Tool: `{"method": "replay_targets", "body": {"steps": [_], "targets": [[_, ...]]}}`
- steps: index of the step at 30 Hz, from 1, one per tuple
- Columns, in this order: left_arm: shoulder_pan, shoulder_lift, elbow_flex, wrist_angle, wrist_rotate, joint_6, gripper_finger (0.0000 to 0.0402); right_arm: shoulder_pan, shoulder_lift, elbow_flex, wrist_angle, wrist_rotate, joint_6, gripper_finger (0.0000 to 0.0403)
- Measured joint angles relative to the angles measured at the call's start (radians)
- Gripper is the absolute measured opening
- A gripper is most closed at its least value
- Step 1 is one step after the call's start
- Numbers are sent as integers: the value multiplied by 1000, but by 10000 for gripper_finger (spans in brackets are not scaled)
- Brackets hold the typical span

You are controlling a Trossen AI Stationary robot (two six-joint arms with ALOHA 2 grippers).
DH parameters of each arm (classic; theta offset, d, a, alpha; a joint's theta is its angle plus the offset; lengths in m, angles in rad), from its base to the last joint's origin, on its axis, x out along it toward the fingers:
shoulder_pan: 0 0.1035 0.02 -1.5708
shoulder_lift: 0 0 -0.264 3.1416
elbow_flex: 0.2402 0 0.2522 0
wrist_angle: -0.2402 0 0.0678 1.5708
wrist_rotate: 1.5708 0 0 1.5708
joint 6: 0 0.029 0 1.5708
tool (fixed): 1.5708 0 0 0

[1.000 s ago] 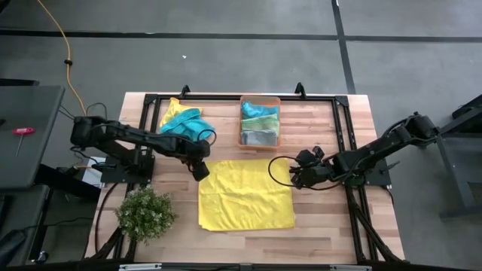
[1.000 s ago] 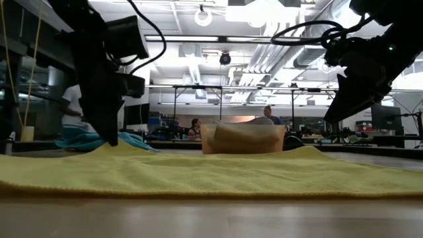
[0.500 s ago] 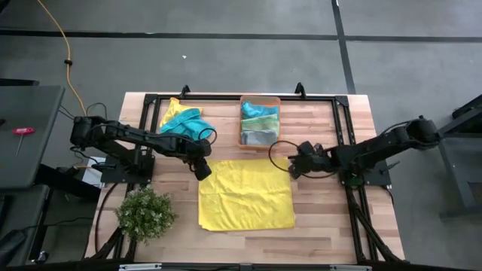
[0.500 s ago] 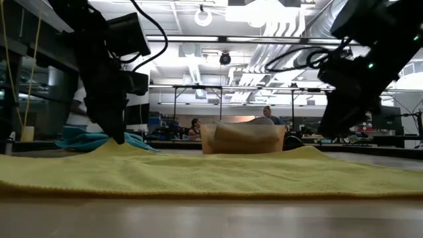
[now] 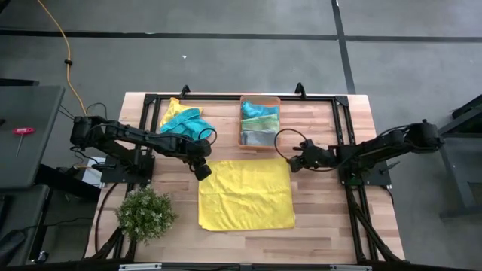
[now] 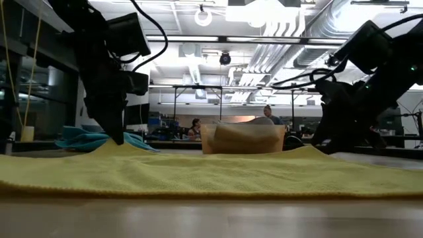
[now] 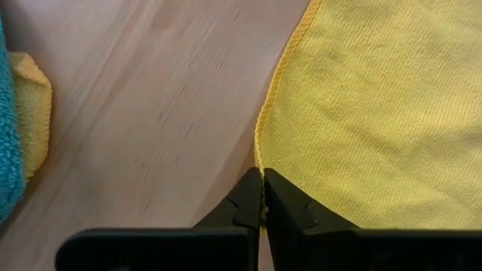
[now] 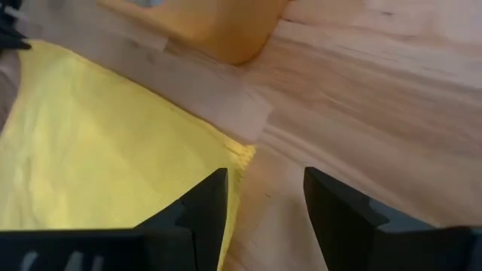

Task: Fold microfiber towels
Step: Fold the right yellow microfiber cloth

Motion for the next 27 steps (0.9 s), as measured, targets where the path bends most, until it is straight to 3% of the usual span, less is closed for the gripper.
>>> {"method": "replay_targets", "body": {"steps": [7, 18, 27], "targets": [[0, 0, 0, 2, -2, 0, 1, 27, 23, -12, 69, 5, 62, 168], [0, 0, 0, 11, -4, 0, 0, 33, 171, -6, 225, 43, 65, 167], [0, 0, 0, 26, -11, 0, 0, 32, 204, -5, 264, 100, 65, 133]]}}
